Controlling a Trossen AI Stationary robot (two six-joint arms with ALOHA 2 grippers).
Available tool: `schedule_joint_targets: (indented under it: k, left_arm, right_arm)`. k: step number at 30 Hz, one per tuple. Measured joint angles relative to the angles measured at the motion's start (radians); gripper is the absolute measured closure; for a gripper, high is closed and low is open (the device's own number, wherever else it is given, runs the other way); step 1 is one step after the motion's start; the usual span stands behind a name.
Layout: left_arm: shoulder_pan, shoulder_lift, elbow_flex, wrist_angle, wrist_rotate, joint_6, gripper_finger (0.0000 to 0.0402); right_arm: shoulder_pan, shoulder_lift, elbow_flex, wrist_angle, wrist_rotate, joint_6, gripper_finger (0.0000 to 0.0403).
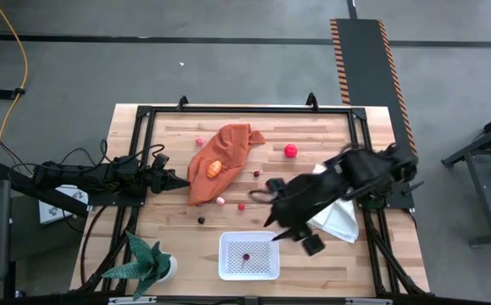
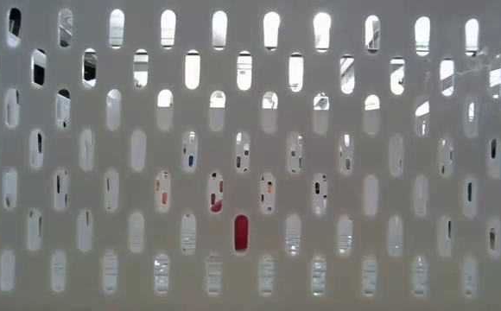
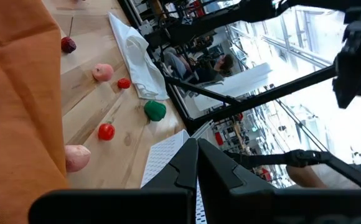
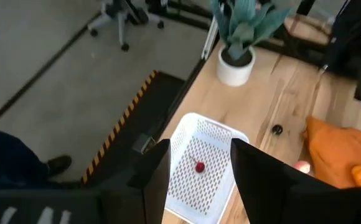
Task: Pick and placing Produce into tupperware
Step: Put the red strawberry into the white bin
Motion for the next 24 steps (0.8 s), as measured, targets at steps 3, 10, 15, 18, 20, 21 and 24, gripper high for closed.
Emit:
schedule_joint_targets:
  k: [3,10,15,18,20,21,24]
  left_arm:
    - [0.0,0.0,0.0,0.0,0.0,0.0,0.0401]
    - [0.0,0.0,0.0,0.0,0.0,0.0,0.0401]
    - [0.0,0.0,0.0,0.0,0.0,0.0,0.0401]
    - [0.0,0.0,0.0,0.0,0.0,0.0,0.0401]
    - [0.0,0.0,0.0,0.0,0.0,0.0,0.0401]
    - [0.0,0.0,0.0,0.0,0.0,0.0,0.0401]
    - [0.0,0.0,0.0,0.0,0.0,0.0,0.0401]
  right_arm:
    - [0.0,-0.052,0.0,-0.003,0.0,0.007,0.0245]
    - [0.0,-0.14,0.0,-0.004,0.002,0.026,0.0245]
    - [0.0,-0.175,0.0,0.013,0.004,0.02,0.0245]
    - [-0.015,-0.176,0.0,0.033,0.059,-0.01,0.0245]
    - [-0.039,-0.176,0.0,0.033,0.075,-0.027,0.0245]
    - [-0.057,-0.176,0.0,0.033,0.076,-0.029,0.0245]
    - [-0.116,-0.176,0.0,0.026,0.076,-0.044,0.0245]
